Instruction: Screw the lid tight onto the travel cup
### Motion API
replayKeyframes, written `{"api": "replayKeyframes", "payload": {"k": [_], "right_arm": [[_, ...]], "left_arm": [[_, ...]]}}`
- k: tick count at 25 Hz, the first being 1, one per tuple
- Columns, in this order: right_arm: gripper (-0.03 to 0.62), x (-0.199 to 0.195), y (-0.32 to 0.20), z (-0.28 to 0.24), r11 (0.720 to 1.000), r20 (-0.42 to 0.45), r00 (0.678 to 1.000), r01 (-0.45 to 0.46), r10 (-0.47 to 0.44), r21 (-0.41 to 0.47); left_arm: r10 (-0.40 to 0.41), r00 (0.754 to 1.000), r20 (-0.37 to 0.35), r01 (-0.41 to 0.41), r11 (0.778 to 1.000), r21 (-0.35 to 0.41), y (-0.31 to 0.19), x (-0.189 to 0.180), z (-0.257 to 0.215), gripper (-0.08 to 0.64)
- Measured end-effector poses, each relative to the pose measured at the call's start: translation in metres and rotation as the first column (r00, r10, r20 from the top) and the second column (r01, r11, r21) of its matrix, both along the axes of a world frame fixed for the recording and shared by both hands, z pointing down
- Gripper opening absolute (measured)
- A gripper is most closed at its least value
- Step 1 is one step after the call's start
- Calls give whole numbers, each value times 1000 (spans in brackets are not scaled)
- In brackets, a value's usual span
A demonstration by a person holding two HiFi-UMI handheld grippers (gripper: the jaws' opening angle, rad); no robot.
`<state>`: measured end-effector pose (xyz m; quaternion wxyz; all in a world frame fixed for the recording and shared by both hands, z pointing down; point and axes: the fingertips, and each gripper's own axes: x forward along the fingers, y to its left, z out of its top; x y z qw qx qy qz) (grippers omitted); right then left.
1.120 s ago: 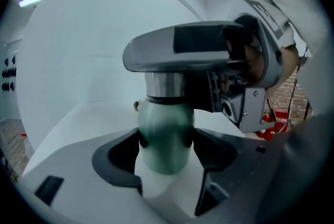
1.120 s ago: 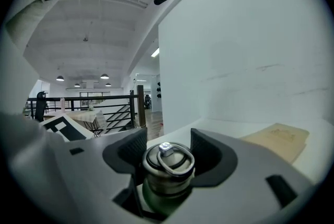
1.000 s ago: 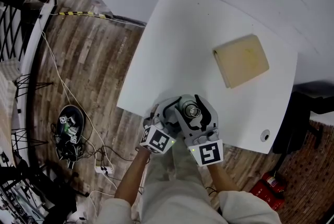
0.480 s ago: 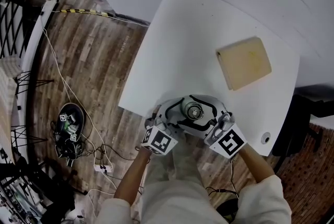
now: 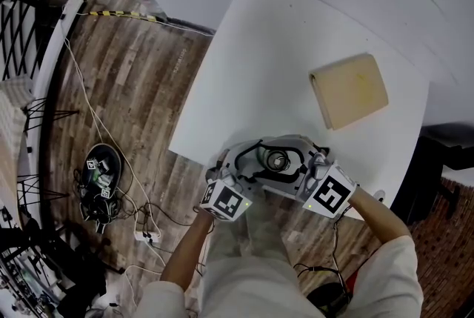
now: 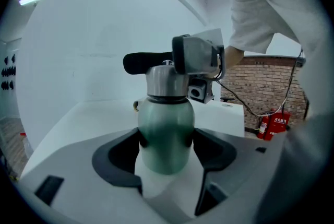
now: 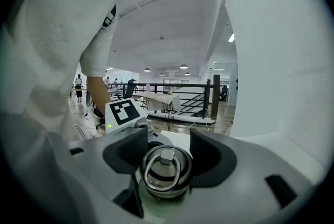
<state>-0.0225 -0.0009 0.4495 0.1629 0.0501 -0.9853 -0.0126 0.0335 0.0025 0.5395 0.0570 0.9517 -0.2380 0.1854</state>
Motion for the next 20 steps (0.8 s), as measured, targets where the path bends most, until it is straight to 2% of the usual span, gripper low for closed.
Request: {"api": "replayKeyframes", "payload": {"k": [8, 12, 16, 20], "right_arm": [[247, 5, -4, 2, 989, 36, 989, -145, 146, -21], [247, 8, -10, 3, 968, 42, 967, -249, 251, -31], [247, 10, -15, 4, 927, 48, 925, -374, 376, -36], [247, 14, -22, 2, 861, 70, 858, -507, 509, -43]], "left_arm": [[0, 1000, 0, 0, 1000, -5, 1, -1, 0, 322], [-2, 1000, 4, 2, 1000, -2, 0, 1, 0, 322], [-2, 1000, 7, 2, 1000, 0, -1, 0, 1, 322], [-4, 1000, 8, 4, 1000, 1, -1, 1, 1, 322]]}}
